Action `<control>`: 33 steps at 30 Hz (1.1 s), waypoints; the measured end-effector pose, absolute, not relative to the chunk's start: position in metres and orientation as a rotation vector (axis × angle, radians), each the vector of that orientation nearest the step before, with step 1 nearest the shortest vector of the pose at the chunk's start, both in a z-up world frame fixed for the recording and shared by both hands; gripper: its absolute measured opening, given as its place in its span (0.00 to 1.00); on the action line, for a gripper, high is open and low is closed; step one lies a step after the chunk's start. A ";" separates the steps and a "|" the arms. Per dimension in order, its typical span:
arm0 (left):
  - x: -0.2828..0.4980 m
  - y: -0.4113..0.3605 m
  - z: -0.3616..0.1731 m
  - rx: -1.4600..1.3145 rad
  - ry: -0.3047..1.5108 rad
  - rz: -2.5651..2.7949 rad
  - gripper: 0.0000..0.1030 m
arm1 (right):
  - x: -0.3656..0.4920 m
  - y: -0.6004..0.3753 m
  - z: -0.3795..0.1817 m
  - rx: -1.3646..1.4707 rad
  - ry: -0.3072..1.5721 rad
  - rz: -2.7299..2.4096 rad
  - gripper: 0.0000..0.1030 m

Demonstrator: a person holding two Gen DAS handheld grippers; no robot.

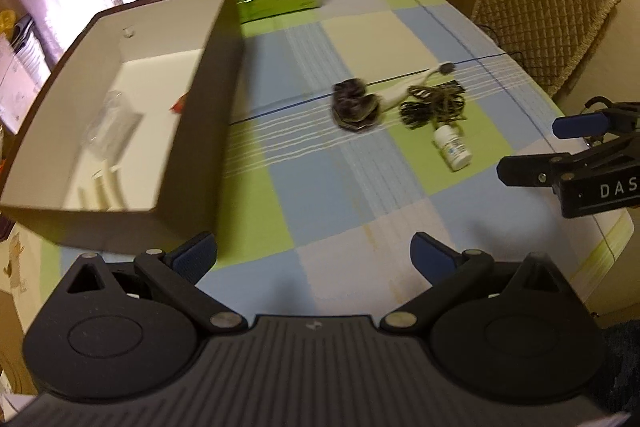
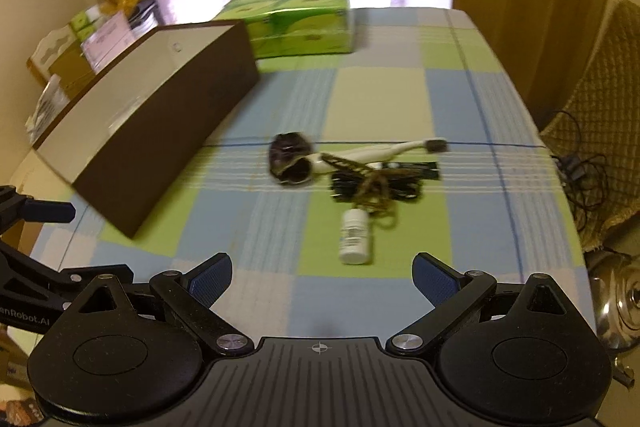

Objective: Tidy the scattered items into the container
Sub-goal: 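Grasp the leopard-print hair tie with the right gripper while the left grasps the brown scrunchie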

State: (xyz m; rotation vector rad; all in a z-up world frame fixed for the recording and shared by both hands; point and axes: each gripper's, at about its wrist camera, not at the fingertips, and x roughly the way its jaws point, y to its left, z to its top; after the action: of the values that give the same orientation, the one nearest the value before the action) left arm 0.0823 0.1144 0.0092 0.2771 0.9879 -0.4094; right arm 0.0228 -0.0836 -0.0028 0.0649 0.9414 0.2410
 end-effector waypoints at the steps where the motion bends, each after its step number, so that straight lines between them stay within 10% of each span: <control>1: 0.083 0.110 0.008 0.281 0.984 -0.411 0.98 | 0.023 -0.089 -0.003 0.071 0.934 0.234 0.98; 20: 0.145 0.048 -0.016 0.370 0.868 -0.471 0.91 | 0.080 -0.122 -0.036 0.144 0.828 0.229 0.98; 29: 0.188 0.032 -0.039 0.404 0.903 -0.504 0.85 | 0.117 -0.123 -0.061 0.162 0.899 0.260 0.58; 33: 0.199 0.027 -0.048 0.418 0.920 -0.520 0.85 | 0.128 -0.123 -0.072 0.167 0.931 0.269 0.57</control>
State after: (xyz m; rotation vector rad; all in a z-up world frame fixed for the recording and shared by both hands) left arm 0.1986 0.0274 -0.0482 0.4177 0.9204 -0.5197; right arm 0.1283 -0.1231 -0.0721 0.1672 0.9308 0.2689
